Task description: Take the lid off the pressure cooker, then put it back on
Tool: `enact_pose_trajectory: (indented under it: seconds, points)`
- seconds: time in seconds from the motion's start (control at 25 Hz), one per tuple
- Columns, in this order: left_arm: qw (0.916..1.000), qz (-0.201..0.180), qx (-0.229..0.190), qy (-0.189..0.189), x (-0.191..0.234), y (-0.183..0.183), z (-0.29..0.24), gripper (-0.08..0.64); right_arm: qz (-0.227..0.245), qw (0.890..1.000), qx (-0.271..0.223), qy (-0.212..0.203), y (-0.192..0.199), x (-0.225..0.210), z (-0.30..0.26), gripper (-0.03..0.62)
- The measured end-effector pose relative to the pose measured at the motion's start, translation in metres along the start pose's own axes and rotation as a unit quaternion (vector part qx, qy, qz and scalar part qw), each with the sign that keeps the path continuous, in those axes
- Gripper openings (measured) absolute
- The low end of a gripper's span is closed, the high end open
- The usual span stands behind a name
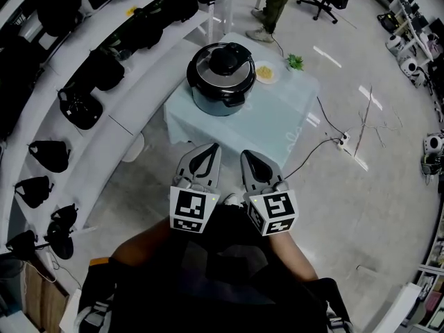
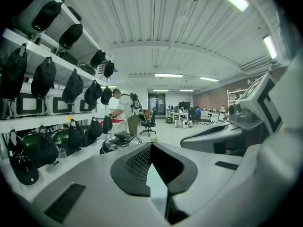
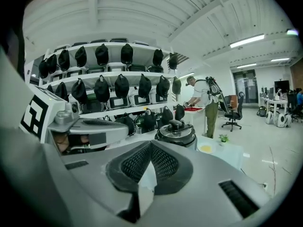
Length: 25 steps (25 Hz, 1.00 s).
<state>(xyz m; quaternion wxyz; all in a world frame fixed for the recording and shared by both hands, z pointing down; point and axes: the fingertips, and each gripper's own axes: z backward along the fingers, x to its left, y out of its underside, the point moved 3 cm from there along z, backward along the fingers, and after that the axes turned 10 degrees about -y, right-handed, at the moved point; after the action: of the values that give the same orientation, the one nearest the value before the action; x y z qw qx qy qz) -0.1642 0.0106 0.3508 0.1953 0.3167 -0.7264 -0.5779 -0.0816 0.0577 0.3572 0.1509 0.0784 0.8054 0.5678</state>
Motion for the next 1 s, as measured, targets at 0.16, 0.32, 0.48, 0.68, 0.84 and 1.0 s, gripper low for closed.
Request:
enact_pose_trajectory:
  seconds: [0.16, 0.32, 0.48, 0.68, 0.84, 1.0]
  points:
    - [1.0, 0.005, 0.001, -0.008, -0.017, -0.004, -0.012, 0.008, 0.008, 1.0, 0.004, -0.011, -0.002, -0.018, 0.007, 0.018]
    - [0.9998, 0.005, 0.003, -0.02, -0.03, -0.008, -0.021, 0.008, 0.018, 1.0, -0.001, -0.02, -0.005, -0.036, 0.013, 0.018]
    - [0.9996, -0.001, 0.01, -0.028, -0.035, -0.011, -0.031, 0.008, 0.018, 0.999, -0.004, -0.028, -0.011, -0.051, 0.012, 0.018]
    - [0.9992, 0.0, 0.021, -0.035, -0.029, -0.011, -0.048, 0.008, 0.012, 0.999, -0.001, -0.033, -0.014, -0.069, -0.002, 0.02]
    - [0.9989, 0.006, 0.026, -0.039, -0.013, -0.008, -0.073, 0.008, 0.02, 0.999, 0.005, -0.04, -0.019, -0.082, -0.027, 0.02]
    - [0.999, 0.01, 0.027, -0.034, 0.004, -0.011, -0.105, 0.008, 0.021, 0.999, 0.016, -0.041, -0.027, -0.099, -0.057, 0.021]
